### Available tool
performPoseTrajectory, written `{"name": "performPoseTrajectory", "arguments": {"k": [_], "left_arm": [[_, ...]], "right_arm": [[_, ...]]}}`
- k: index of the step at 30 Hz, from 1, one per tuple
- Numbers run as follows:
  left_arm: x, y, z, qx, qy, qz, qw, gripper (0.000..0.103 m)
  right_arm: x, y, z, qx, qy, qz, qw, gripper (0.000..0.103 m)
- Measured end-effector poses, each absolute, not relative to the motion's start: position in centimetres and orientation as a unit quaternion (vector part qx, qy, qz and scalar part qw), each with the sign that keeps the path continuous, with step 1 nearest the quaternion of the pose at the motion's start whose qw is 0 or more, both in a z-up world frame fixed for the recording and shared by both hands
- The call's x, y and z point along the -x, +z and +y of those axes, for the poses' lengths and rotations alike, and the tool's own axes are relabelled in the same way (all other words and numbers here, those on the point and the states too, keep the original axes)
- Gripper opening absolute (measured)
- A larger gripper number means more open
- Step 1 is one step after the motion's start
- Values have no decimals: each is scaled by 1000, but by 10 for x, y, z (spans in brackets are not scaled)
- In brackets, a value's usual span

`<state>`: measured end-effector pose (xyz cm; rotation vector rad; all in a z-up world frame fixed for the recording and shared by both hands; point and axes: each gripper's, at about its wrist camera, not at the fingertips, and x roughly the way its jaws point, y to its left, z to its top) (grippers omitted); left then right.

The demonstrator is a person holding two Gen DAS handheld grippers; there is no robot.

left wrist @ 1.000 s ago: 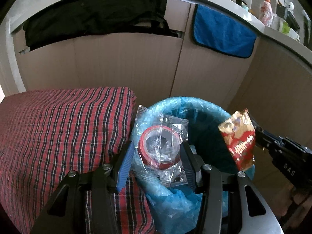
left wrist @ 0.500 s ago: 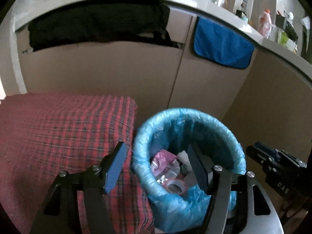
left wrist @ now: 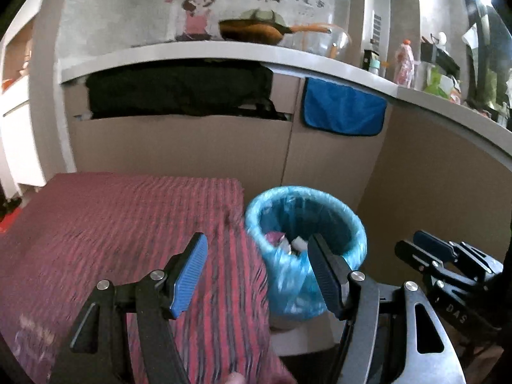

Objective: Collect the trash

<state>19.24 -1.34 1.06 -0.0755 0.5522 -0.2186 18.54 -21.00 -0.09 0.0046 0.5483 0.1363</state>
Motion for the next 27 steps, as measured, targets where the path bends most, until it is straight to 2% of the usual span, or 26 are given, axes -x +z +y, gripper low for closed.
{"name": "performPoseTrajectory", "arguments": {"k": [10,14,20,27], "left_arm": [[-73,9,10,-17,-88,233,968,66],[-50,4,6,-21,-96,238,966,66],[-28,15,13,-30,-45,199,979,66],[-15,15,19,-37,-47,216,974,66]], "right_arm": [[-89,-8,-175,-21,83,276,957,39],[-62,-8,-163,-12,93,271,958,39],[-30,-7,-143,18,83,247,965,39],[-14,-4,-142,27,63,226,972,40]]}}
